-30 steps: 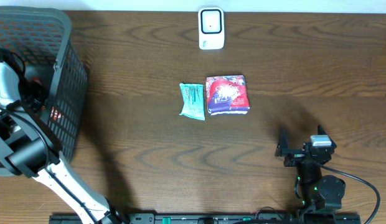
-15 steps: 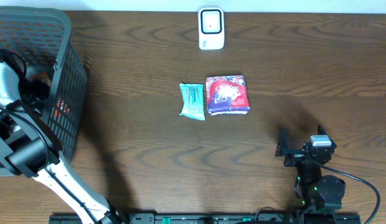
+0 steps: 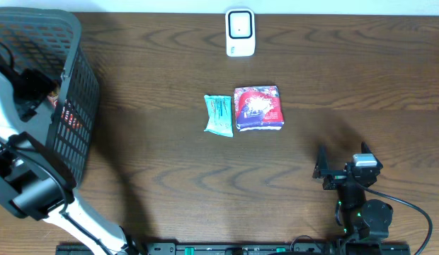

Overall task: Scan the item barcode
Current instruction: 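Reach into the basket and grasp the red-brown chocolate bar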

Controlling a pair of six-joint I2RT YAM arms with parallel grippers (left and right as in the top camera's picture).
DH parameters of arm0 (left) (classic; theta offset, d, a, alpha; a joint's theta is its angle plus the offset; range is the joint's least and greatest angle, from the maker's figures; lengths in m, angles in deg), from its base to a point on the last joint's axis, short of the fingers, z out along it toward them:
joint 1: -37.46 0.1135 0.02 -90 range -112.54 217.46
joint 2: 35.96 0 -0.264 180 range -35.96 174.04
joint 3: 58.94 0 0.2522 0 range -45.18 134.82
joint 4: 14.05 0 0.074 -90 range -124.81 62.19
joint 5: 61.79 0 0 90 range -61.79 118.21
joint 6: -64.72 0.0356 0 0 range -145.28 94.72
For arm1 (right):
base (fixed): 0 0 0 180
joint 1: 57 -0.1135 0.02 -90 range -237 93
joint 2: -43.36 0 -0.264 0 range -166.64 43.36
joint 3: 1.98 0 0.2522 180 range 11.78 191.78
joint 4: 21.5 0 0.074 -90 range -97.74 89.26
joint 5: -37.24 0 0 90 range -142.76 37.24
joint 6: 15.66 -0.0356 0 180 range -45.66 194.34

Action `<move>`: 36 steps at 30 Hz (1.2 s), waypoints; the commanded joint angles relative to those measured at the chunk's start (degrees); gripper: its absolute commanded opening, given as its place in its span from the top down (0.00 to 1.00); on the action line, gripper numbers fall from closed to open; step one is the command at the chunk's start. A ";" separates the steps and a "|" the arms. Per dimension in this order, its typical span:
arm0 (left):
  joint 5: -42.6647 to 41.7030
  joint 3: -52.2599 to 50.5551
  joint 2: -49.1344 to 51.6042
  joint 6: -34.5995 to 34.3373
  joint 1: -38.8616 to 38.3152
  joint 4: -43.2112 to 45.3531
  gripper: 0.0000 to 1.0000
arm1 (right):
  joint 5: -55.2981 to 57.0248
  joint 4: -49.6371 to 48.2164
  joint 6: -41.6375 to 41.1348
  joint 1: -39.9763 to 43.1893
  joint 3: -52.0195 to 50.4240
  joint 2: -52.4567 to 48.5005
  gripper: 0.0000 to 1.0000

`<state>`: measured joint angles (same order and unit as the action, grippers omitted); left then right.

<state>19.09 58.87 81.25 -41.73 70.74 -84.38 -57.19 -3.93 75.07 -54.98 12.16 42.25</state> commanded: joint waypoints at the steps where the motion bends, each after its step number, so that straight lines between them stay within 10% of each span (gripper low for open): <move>1: -0.79 -4.72 3.58 1.79 -1.84 2.56 0.25 | 0.02 0.24 0.83 0.17 -0.09 0.13 0.01; 13: 10.75 -13.44 4.33 1.79 -4.52 9.62 0.33 | 0.04 0.24 0.83 0.17 -0.09 0.13 0.01; 20: 11.34 -15.96 4.07 1.77 -4.20 11.23 0.93 | 0.04 0.24 0.83 0.17 -0.09 0.13 0.01; 36: 11.10 -13.07 -27.36 -6.73 -4.22 10.03 0.93 | 0.04 0.24 0.83 0.17 -0.09 0.13 0.01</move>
<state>29.07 44.56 65.08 -42.42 66.32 -74.90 -57.21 -3.93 75.07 -54.98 12.18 42.25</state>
